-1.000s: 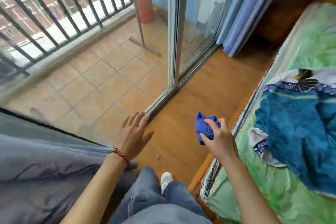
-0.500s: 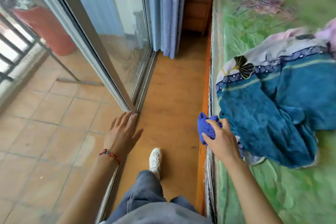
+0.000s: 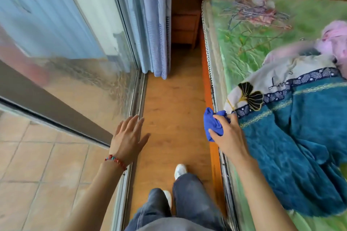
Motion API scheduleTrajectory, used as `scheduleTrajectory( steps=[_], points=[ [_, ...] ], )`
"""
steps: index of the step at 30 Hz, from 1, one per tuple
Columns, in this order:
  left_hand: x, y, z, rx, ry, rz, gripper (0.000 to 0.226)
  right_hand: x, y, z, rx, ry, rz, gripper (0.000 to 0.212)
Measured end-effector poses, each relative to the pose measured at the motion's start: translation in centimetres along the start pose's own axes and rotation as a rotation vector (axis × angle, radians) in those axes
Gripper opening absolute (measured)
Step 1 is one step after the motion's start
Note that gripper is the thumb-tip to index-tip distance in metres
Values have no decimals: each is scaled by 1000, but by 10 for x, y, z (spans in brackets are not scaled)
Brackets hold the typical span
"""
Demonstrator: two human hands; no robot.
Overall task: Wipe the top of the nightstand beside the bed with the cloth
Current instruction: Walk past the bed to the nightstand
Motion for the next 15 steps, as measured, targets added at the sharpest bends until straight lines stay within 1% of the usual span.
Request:
scheduleTrajectory(
  steps=[4,9,15],
  points=[
    [2,-81,19,24,8,-21,61,-2,-78,5,12,20,-21,42],
    [-2,-192,45,29,5,-47,64,-8,-188,9,8,23,-15,43],
    [-30,-318,66,26,-14,-108,59,-30,-315,15,18,18,-7,43]
  ],
)
Point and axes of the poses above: each hand's wrist, its own y-axis away from the middle knuckle, its own x-axis out of the palm, z = x × y, the point moved 6 cm from there along -y, towards the middle knuckle, and after that the axes turned 11 degrees about x, right-handed, at the moved point
